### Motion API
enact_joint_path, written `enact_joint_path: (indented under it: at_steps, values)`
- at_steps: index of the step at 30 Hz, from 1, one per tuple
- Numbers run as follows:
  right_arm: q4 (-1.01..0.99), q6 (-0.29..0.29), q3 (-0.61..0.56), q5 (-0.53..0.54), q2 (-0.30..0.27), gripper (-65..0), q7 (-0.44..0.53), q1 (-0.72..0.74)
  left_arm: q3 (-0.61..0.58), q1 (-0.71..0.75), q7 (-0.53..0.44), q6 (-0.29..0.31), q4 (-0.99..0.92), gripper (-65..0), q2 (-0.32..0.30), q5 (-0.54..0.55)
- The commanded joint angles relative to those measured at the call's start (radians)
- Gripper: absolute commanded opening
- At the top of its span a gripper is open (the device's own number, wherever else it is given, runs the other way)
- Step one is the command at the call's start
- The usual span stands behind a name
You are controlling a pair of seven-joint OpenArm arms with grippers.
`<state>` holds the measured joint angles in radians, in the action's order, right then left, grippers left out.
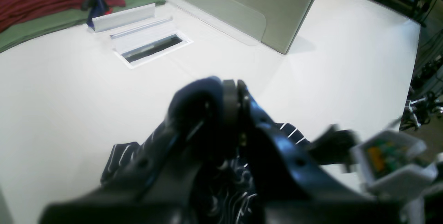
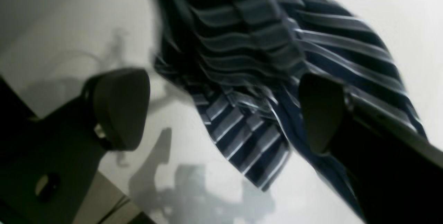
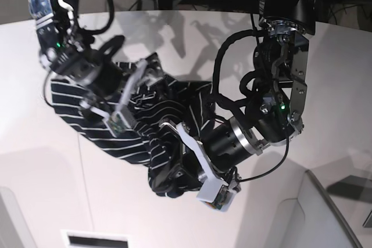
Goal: Layout the t-shirt on the table in an organized manner, then fold the t-shirt properly
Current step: 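Lift the shirt with both grippers and shake it out in the air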
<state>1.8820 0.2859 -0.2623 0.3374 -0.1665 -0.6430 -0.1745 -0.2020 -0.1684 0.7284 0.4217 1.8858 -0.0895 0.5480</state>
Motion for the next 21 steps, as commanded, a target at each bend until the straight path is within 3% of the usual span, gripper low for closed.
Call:
enact_joint_path:
  at_steps: [1, 9, 11, 17, 19, 21]
  values:
    - [-0.009, -0.009, -0.001, 0.001, -0.008, 0.0, 0.021, 0.030, 0.002, -0.020, -0.031, 0.006, 0.021, -65.0, 0.006, 0.014]
    - [-0.150, -0.012, -0.042, 0.001, -0.005, 0.0, 0.022, 0.165, 0.000, -0.020, -0.031, 0.006, 0.021, -65.0, 0.001, 0.017]
    - [-0.183, -0.012, -0.042, 0.001, -0.005, -2.9, 0.022, 0.191, 0.000, -0.020, -0.030, 0.006, 0.021, -65.0, 0.001, 0.019]
    - [-0.282, -0.010, -0.042, 0.004, -0.005, -30.0, 0.022, 0.258, 0.000, -0.020, -0.030, 0.006, 0.021, -65.0, 0.007, 0.019]
    - [-0.301, -0.010, -0.038, 0.004, -0.005, -44.9, 0.022, 0.264, 0.000, -0.020, -0.030, 0.006, 0.021, -65.0, 0.007, 0.020]
    - [-0.304, -0.010, -0.030, 0.004, -0.005, -63.8, 0.022, 0.264, 0.000, -0.020, -0.030, 0.006, 0.021, -65.0, 0.007, 0.020]
